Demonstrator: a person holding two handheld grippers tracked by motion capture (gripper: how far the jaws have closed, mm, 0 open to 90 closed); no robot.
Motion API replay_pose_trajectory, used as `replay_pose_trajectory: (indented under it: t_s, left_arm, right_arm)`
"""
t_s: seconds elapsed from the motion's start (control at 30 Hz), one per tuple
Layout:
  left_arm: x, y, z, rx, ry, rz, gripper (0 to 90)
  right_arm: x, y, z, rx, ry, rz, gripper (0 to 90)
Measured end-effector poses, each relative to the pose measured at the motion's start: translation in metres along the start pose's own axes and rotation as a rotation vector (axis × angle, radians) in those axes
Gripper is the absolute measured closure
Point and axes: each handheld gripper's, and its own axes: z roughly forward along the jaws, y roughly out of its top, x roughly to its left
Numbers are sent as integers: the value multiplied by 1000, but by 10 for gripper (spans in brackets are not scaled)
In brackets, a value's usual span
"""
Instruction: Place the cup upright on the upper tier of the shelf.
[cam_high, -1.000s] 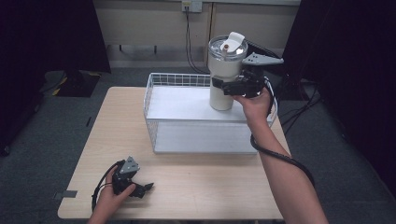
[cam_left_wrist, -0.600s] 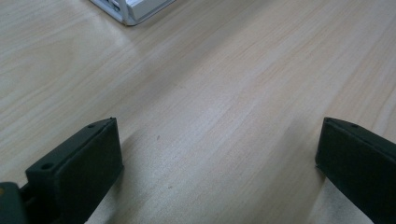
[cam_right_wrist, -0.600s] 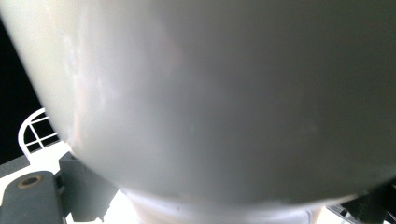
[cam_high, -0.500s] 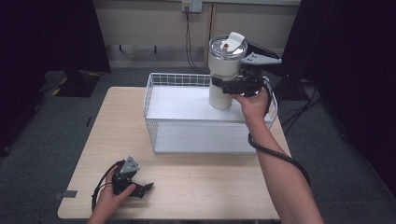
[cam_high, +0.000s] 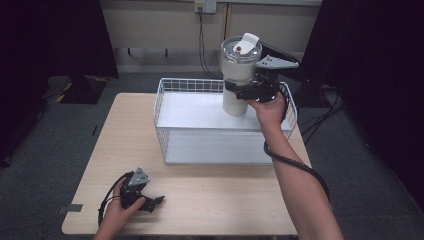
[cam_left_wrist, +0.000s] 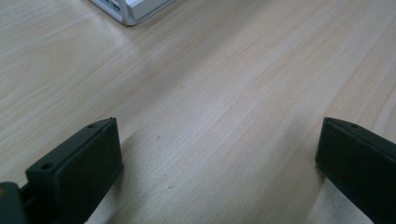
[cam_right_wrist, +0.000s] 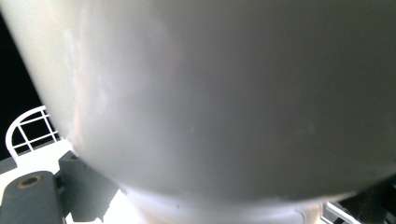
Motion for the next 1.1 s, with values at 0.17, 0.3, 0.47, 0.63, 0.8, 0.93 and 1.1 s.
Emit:
replay_pose_trajectory:
  t_s: [0.17, 0.3, 0.47, 0.63, 0.8, 0.93, 1.1]
  left_arm:
    - [0, 0, 0, 0, -1, 0, 0]
    - [0, 0, 0, -1, -6, -1, 0]
    - [0, 0, 1, -1, -12, -6, 0]
    - [1, 1, 1, -1, -11, 2, 0]
    - [1, 1, 1, -1, -12, 1, 0]
    - [1, 1, 1, -1, -12, 1, 0]
    - [1, 1, 1, -1, -11, 2, 0]
  right_arm:
    - [-3, -2, -1, -2, -3, 25, 96]
    - [-5, -5, -4, -15, 4, 38, 95]
    - [-4, -5, -3, -8, -8, 34, 94]
    - [-3, -5, -3, 6, -13, 24, 92]
    - [-3, -8, -3, 9, -18, 13, 91]
    - [-1, -9, -3, 18, -33, 0, 89]
    - [0, -9, -4, 18, -44, 4, 90]
